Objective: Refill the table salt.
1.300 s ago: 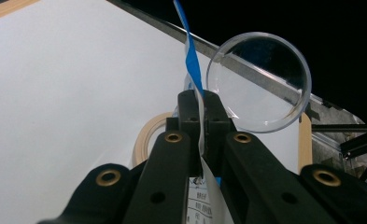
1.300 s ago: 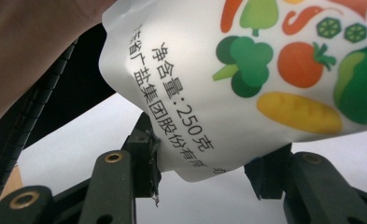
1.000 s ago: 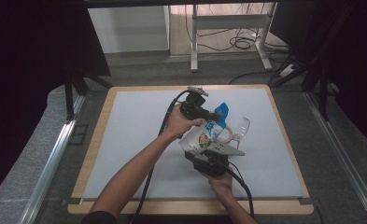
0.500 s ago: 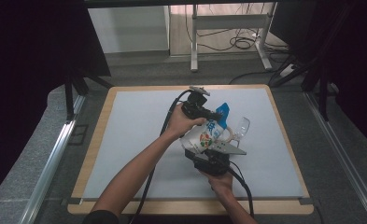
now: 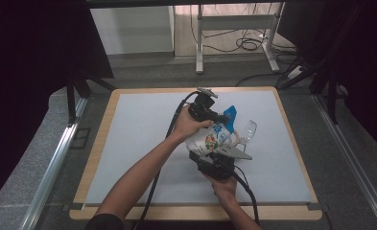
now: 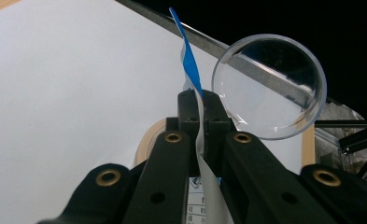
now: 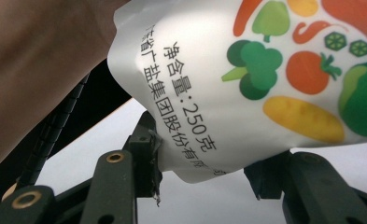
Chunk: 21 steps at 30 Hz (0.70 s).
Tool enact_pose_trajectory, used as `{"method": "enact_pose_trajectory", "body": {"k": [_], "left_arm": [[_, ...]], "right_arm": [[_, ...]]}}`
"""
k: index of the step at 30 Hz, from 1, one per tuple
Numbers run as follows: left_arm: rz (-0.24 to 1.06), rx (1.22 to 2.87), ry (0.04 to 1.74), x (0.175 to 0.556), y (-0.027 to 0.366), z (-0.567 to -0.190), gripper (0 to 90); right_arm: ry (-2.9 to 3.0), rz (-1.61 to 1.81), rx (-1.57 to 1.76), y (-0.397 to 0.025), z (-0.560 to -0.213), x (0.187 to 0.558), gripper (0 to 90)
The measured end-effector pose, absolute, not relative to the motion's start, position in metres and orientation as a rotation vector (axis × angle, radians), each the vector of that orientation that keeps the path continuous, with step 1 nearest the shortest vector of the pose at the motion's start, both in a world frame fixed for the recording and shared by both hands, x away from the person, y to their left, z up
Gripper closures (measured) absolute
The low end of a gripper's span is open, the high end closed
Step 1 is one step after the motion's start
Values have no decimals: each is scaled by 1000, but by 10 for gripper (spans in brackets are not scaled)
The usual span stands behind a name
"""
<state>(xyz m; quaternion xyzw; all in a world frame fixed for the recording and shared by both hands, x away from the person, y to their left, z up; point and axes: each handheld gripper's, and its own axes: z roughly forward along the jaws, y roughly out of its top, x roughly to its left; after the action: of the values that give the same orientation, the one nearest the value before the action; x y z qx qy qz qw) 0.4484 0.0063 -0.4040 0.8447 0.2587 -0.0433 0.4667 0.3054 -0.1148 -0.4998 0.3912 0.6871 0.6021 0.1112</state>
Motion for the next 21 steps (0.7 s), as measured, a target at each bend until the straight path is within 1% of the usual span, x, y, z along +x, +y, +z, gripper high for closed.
{"method": "enact_pose_trajectory", "body": {"k": [21], "left_arm": [[-98,2075,645,449,10,-405,896]], "right_arm": [[2026,1770,1131,-114,-499,306,542]]}}
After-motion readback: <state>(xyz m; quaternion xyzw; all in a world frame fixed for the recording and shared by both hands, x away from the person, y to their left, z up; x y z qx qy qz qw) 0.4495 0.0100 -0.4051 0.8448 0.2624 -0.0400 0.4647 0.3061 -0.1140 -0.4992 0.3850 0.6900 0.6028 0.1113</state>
